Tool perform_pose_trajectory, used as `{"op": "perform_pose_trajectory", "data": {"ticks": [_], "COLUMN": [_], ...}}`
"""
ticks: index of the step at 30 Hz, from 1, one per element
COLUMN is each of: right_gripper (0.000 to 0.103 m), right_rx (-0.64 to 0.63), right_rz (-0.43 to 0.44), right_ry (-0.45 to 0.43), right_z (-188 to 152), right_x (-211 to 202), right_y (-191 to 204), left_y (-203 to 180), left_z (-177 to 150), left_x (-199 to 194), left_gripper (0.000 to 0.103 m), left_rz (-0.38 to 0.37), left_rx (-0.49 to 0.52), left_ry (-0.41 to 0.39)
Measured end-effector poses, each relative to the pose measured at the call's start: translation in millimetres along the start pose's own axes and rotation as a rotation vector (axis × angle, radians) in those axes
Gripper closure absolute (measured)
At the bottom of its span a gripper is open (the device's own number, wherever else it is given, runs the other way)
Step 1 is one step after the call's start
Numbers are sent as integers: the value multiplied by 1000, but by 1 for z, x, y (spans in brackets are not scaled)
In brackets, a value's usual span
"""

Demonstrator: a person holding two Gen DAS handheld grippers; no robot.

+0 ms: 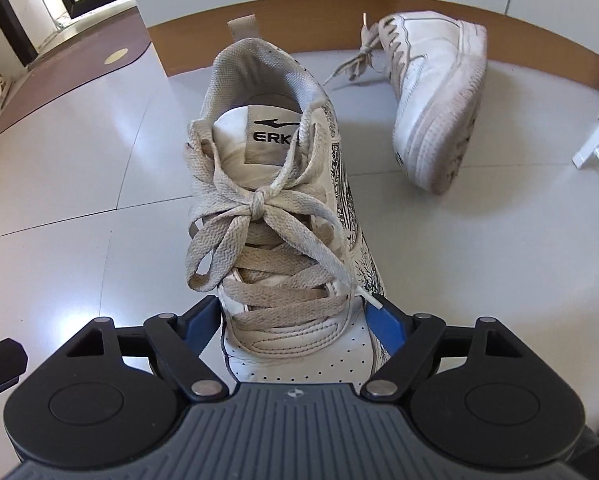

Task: Organize scattered shoes
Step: 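Lift the white sneaker with the right gripper away from the wall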

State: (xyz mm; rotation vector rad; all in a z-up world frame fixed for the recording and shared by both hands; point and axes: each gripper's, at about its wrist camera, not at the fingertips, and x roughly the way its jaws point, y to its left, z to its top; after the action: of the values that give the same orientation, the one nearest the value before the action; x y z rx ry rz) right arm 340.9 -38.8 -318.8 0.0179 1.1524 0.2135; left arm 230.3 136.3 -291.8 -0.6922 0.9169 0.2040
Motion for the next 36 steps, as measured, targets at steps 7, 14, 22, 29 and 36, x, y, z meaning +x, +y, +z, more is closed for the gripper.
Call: {"op": "perform_pose_trajectory", "data": {"ticks": [7,14,22,29,36], "right_gripper": [18,13,11,11,3], "right_rx": [99,121,51,64,56], "right_rz": [110,311,290,273,246], "right_ry": [55,22,-60,-47,-29], "right_z": [-1,-20,-46,-41,-31], "right_x": [-19,-84,-120,-81,-43], "right_y": [-18,-60,-99,-84,-48], "left_y": [-24,-50,-65,-40,-18], "left_z": [9,27,24,13,15], "left_x": [11,10,31,22,19], "left_gripper": [29,29,29,29,29], "left_rz": [-10,-36,-9,-10,5], "left_rx": [68,115,148,97,64], "left_ry": [-11,-40,7,-1,-3]}}
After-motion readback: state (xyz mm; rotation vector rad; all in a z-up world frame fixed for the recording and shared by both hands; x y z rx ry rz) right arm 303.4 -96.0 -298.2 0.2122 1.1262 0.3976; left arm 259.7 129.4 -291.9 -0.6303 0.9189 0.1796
